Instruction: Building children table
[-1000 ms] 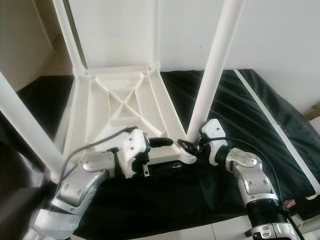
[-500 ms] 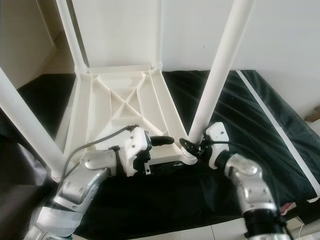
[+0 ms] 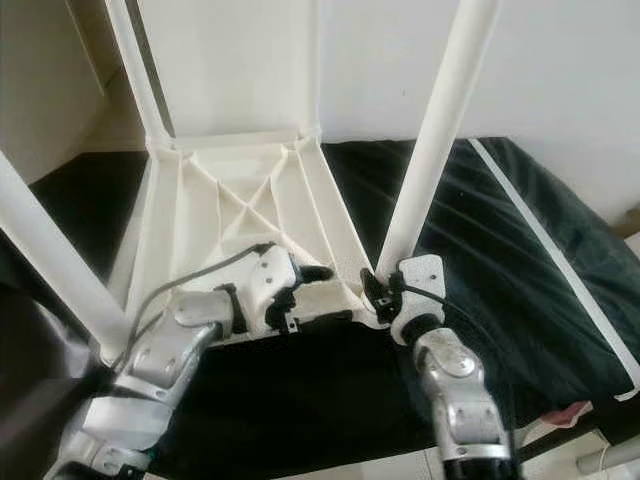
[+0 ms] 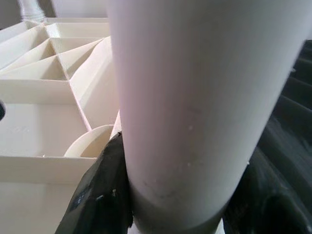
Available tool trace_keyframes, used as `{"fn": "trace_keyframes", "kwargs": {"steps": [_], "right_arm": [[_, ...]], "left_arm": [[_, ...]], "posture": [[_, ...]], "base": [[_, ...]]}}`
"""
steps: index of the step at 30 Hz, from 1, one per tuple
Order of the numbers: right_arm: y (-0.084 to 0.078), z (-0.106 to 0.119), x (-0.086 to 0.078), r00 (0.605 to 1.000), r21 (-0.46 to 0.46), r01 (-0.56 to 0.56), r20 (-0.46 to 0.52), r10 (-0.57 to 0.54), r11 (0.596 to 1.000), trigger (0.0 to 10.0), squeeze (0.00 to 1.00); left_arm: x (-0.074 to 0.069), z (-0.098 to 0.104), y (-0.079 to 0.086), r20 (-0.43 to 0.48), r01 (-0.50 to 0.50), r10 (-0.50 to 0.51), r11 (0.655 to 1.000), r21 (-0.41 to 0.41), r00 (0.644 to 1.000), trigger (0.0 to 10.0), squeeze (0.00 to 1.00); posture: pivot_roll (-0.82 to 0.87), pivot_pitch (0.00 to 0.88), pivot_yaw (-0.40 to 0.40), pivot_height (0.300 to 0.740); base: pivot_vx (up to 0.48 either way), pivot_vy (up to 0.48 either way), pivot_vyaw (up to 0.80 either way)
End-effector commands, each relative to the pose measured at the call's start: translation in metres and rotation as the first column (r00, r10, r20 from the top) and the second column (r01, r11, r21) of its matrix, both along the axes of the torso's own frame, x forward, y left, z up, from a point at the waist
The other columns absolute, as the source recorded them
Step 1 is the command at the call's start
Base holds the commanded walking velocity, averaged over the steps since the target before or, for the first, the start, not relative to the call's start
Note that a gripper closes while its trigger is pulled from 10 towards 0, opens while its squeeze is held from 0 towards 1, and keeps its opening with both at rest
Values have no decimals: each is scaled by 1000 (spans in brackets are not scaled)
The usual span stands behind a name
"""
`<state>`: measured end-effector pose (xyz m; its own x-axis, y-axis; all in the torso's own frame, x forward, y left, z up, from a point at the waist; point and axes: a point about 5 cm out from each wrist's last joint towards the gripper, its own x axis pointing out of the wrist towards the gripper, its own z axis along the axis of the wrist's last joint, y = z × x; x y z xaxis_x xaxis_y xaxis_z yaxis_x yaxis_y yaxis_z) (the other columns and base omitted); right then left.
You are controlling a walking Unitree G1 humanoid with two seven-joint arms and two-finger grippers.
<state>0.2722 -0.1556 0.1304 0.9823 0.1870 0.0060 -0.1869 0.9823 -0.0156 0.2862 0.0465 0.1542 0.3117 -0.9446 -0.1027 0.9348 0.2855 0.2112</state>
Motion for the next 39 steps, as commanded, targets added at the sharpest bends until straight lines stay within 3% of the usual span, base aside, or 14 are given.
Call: {"fn": "trace_keyframes", "kwargs": {"steps": [1, 2, 6, 13, 14, 23, 28, 29, 30, 31, 36, 39], "right_arm": [[8, 1, 2, 997, 26, 72, 6, -72, 997, 10000, 0], [14, -1, 4, 991, 32, 131, 4, -131, 991, 10000, 0], [25, -2, 8, 982, 45, 186, -2, -186, 981, 10000, 0], [39, 2, 7, 985, 118, 172, 4, -173, 978, 10000, 8], [41, 4, 5, 987, 142, 157, 18, -161, 977, 10000, 1000], [41, 13, -3, 985, 146, 133, 89, -147, 980, 10000, 1000], [29, 11, -7, 981, 62, 158, 109, -164, 986, 10000, 1000], [26, 10, -9, 981, 43, 148, 118, -152, 988, 10000, 835], [26, 10, -9, 981, 43, 148, 118, -152, 988, 10000, 835], [22, 11, -13, 983, 20, 119, 137, -120, 993, 10000, 0], [14, 9, -21, 986, -4, 83, 148, -82, 997, 10000, 0], [11, 8, -25, 986, -13, 74, 153, -71, 997, 10000, 0]], "left_arm": [[19, 4, 6, 63, -323, 325, 945, -50, 943, 10000, 0], [22, 6, 8, 74, -351, 355, 935, -55, 932, 10000, 0], [27, 8, 11, 90, -395, 400, 916, -70, 912, 10000, 0], [30, 10, 14, 91, -420, 427, 904, -86, 900, 10000, 0], [30, 10, 14, 100, -414, 420, 907, -80, 902, 10000, 0], [31, 11, 15, 108, -418, 425, 905, -83, 899, 10000, 0], [36, 14, 19, 110, -456, 466, 883, -110, 878, 10000, 0], [36, 13, 21, 113, -466, 477, 878, -112, 872, 10000, 0], [36, 13, 21, 113, -466, 477, 878, -112, 872, 10000, 0], [35, 12, 24, 106, -483, 495, 867, -118, 862, 10000, 0], [33, 14, 30, 92, -512, 530, 843, -163, 843, 10000, 0], [30, 15, 32, 50, -505, 523, 840, -201, 851, 10000, 0]], "posture": [[-59, 16, -34, 740], [-52, 19, -34, 740], [-51, 21, -30, 740], [-53, 26, -11, 740], [-55, 29, -7, 740], [-61, 30, 6, 740], [-64, 30, 3, 740], [-64, 30, 2, 740], [-64, 30, 2, 740], [-61, 30, -2, 740], [-55, 27, -7, 740], [-52, 26, -9, 740]], "base": [[0, 0, 0], [0, 0, 0], [0, 0, 0], [0, 0, 0], [0, 0, 0], [0, 0, 0], [0, 0, 0], [0, 0, 0], [0, 0, 0], [0, 0, 0], [0, 0, 0], [0, 0, 0]]}}
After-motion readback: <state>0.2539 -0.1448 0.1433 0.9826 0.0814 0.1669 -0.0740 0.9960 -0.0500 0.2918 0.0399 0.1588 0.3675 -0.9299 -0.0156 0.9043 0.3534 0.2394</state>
